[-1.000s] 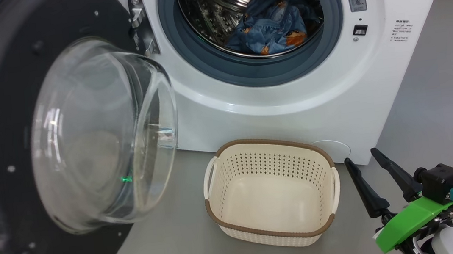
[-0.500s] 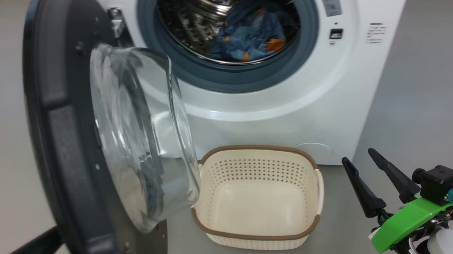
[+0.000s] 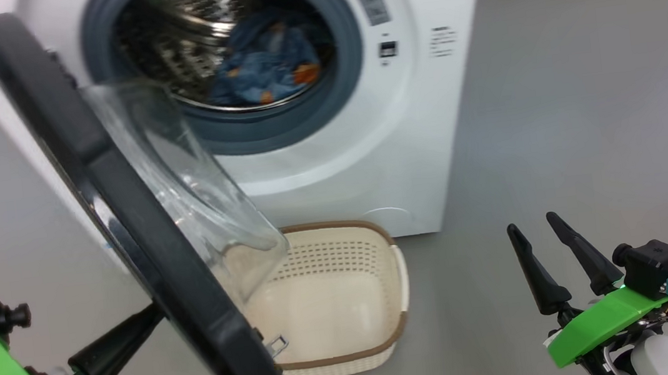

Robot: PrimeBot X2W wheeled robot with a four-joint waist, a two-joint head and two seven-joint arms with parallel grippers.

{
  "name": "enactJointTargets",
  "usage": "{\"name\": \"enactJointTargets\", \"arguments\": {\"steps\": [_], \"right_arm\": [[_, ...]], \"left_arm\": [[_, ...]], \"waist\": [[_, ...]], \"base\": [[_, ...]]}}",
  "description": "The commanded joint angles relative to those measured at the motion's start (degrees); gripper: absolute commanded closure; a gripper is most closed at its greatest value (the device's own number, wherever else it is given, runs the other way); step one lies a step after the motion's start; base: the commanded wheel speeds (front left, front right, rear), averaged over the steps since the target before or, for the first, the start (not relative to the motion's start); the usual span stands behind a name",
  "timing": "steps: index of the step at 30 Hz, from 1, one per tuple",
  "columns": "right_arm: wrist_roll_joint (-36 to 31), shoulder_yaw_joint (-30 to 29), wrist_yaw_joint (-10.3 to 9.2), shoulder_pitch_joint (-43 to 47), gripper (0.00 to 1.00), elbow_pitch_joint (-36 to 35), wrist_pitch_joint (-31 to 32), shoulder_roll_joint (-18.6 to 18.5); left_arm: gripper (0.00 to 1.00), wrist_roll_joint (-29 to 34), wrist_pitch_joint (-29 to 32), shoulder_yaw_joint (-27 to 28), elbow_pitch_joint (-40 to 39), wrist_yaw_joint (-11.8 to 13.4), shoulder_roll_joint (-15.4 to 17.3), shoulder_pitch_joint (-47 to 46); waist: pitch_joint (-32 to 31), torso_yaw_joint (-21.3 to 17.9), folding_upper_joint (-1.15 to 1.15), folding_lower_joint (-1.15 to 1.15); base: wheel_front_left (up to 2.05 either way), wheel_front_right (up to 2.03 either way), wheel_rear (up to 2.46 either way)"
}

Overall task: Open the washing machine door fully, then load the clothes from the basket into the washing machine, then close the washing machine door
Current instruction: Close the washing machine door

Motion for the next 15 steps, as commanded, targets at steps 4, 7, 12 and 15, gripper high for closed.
{"name": "enactJointTargets", "arguments": {"steps": [4,7,12,15], "right_arm": [[-0.22,1.06,0.09,-0.26,0.0,-1.65,-0.68,0.14],[-0.18,1.09,0.09,-0.37,0.0,-1.69,-0.68,0.13],[-0.14,1.06,0.09,-0.51,0.0,-1.76,-0.68,0.17],[-0.08,1.11,0.09,-0.58,0.0,-1.84,-0.68,0.24]], "left_arm": [[1.0,2.22,-3.39,1.31,-0.45,-1.26,-1.07,-5.03],[1.0,2.39,-4.26,0.76,0.37,-1.19,-2.23,-6.21],[1.0,1.84,-5.27,0.96,1.31,-0.82,-3.24,-7.81],[1.0,1.84,-6.26,1.25,1.98,-0.91,-3.7,-8.79]], "waist": [[0.58,-8.01,0.0,0.0],[0.76,-10.27,0.0,0.0],[1.2,-12.61,0.0,0.0],[1.53,-13.69,0.0,0.0]], "base": [[0.0,0.0,0.0],[0.0,0.0,0.0],[0.0,0.0,0.0],[0.0,0.0,0.0]]}}
